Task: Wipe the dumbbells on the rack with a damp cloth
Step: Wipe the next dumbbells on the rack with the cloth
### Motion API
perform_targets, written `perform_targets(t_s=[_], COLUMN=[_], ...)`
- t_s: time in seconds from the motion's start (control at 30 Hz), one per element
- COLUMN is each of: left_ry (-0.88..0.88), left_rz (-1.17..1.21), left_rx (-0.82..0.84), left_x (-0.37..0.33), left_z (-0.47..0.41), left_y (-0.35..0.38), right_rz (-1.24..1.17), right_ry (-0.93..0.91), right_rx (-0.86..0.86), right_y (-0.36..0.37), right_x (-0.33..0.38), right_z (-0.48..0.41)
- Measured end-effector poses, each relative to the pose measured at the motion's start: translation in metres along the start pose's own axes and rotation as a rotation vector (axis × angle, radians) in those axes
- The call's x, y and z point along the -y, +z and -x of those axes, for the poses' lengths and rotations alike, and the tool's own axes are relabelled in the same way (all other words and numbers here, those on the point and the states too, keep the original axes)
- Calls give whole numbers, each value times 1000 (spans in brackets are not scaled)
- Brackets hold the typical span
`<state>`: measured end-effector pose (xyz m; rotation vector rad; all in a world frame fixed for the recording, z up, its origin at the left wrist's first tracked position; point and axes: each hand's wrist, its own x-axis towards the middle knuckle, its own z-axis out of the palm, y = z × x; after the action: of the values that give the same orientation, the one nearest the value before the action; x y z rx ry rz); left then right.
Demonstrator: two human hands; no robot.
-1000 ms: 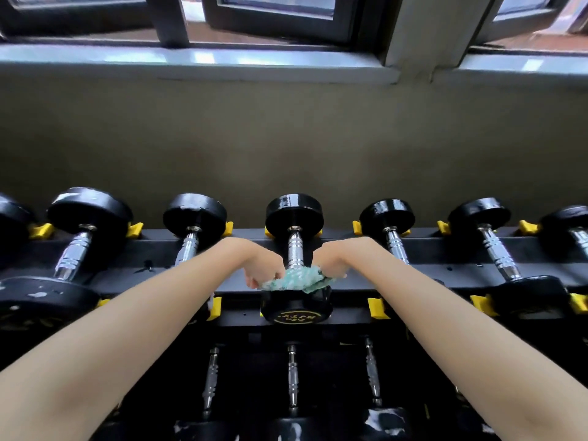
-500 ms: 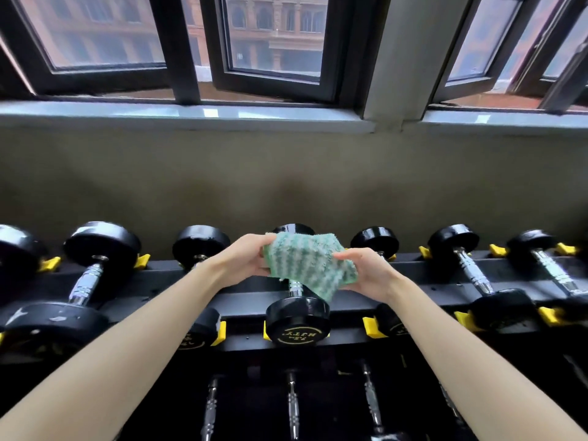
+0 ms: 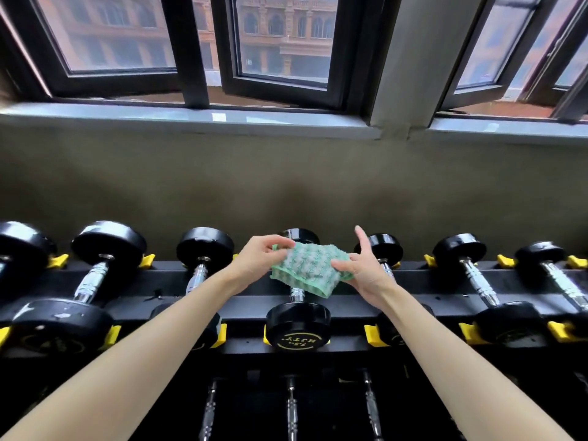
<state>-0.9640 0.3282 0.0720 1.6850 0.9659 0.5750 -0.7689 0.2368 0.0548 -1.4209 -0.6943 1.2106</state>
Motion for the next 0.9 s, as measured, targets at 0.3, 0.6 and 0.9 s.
perform_targets(t_s=[0.3, 0.6, 0.9], left_ry=[52, 96, 42], left_rz=[-534, -784, -1000], left_rx=[-51, -64, -7], left_x=[6, 46, 111], left_z=[-35, -78, -102], left_y=[10, 15, 40], right_rz=[914, 1316, 1201], right_ry=[-284, -457, -466], right_rx=[-96, -5, -115], right_y=[-1, 1, 19], right_x=[-3, -31, -97], right_z=[-35, -98, -136])
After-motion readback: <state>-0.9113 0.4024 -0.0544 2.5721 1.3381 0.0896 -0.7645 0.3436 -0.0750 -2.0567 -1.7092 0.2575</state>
